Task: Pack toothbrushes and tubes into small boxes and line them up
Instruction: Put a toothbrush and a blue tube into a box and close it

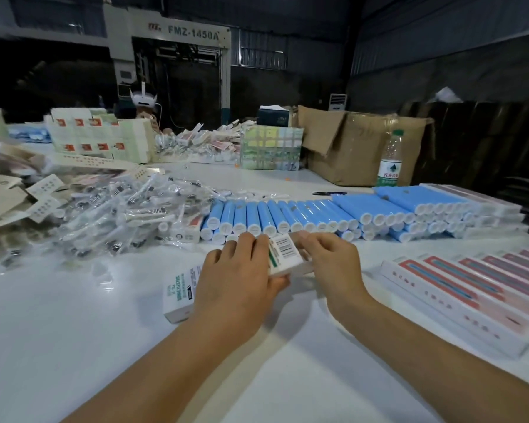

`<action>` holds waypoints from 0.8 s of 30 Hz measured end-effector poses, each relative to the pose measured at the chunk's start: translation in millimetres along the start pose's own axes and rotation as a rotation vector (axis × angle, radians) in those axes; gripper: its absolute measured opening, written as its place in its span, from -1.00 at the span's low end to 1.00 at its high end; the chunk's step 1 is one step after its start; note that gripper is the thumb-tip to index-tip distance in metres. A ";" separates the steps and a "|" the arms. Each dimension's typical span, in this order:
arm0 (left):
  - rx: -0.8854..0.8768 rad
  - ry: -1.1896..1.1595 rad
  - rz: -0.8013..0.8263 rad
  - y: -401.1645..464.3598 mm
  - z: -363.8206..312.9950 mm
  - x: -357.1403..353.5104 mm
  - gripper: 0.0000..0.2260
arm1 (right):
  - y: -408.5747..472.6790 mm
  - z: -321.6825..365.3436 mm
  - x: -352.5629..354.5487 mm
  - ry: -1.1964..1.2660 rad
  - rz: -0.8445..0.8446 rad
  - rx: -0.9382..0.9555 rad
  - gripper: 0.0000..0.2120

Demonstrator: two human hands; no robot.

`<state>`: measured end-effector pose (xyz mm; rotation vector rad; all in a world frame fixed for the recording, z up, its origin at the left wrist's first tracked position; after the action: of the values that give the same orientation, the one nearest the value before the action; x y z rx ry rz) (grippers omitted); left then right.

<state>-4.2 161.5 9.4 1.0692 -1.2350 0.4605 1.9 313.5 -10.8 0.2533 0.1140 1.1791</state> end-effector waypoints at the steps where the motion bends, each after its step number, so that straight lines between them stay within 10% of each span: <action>1: 0.006 0.008 -0.005 0.7 0.6 0.8 -0.43 | -0.7 -1.7 -7.4 -0.016 0.047 -0.017 -0.89; 9: 0.130 0.010 -0.037 3.7 27.6 5.3 -0.45 | -21.7 36.7 2.2 -0.225 0.004 0.269 -0.80; 24: 0.021 0.130 -0.005 3.3 6.0 -10.9 -0.40 | -13.7 -0.9 -21.6 -0.125 0.212 -0.020 -0.43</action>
<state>-13.5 160.7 0.6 1.0438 -1.1144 0.5319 5.9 288.8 -16.1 0.3268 -0.0350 1.3711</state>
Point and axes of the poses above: each hand's wrist, its own y-axis towards the middle knuckle, its own x-axis out of the back of the hand, z = x × y, the point moved 10 cm from there along y, towards the middle knuckle, and after that the axes turned 11 degrees about z, right-handed, at the moved point
